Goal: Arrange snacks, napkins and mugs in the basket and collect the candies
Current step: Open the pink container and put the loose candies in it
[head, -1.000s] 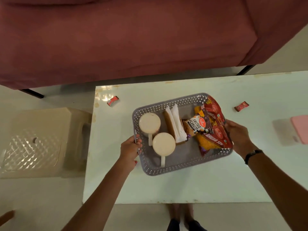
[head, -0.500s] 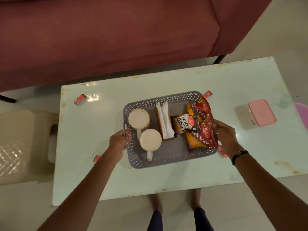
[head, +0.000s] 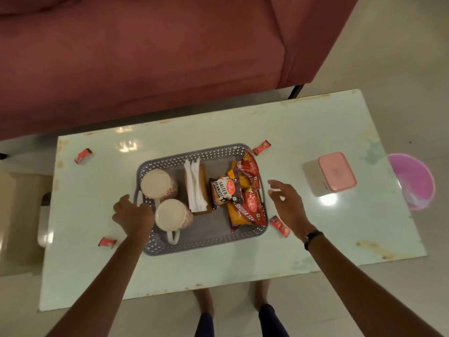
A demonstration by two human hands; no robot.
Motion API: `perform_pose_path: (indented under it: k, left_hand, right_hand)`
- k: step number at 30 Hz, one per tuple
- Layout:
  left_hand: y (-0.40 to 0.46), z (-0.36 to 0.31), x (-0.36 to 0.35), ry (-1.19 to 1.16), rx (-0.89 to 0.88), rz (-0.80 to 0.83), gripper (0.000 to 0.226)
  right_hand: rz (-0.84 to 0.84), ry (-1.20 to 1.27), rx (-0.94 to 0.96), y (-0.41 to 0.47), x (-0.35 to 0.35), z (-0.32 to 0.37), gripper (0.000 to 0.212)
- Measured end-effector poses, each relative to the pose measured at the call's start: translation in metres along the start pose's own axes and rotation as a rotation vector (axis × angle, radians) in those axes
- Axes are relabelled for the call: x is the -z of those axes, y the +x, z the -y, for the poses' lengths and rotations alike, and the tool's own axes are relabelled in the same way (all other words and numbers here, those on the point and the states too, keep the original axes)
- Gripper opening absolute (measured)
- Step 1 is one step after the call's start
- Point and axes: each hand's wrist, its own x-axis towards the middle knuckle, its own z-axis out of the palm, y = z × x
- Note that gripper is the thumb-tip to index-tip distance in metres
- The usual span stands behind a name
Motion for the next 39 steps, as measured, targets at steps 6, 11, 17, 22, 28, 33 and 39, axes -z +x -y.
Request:
perform_pose_path:
  k: [6, 11, 17, 22, 28, 33, 39]
  left_hand:
    - [-0.066, -0.076, -0.047, -0.172, -0.416, 0.025, 0.038]
    - [-0.12, -0.122, -0.097, -0.253, -0.547, 0.209, 0.035]
    - [-0.172, -0.142, -0.127, -0.313, -0.651, 0.591, 0.035]
    - [-0.193, -0.165, -0.139, -0.408, -0.302, 0.925, 0.049]
    - [-0.193, -0.174, -0.153, -0.718, 0.071, 1.211, 0.066]
    - [-0.199, -0.174, -0.163, -0.731, 0.068, 1.194, 0.092]
    - [-0.201, -0.176, -0.163, -0.74, -0.029, 1.234, 0.073]
  right_hand:
    - [-0.403, -0.557, 0.174, 0.034, 0.079, -0.026, 0.058]
    - [-0.289, -0.679, -0.047, 0.064, 0.116, -0.055, 0.084]
    - [-0.163, -0.515, -0.059, 0.063, 0.121, -0.054, 0.075]
    - [-0.039, -0.246, -0.005, 0.022, 0.115, -0.006, 0.07]
    - [0.059, 0.01, -0.023, -0.011, 0.118, 0.019, 0.055]
    - [0.129, 0.083, -0.001, -0.016, 0.124, 0.016, 0.058]
    - [0.224, 0.161, -0.014, -0.012, 0.138, 0.005, 0.061]
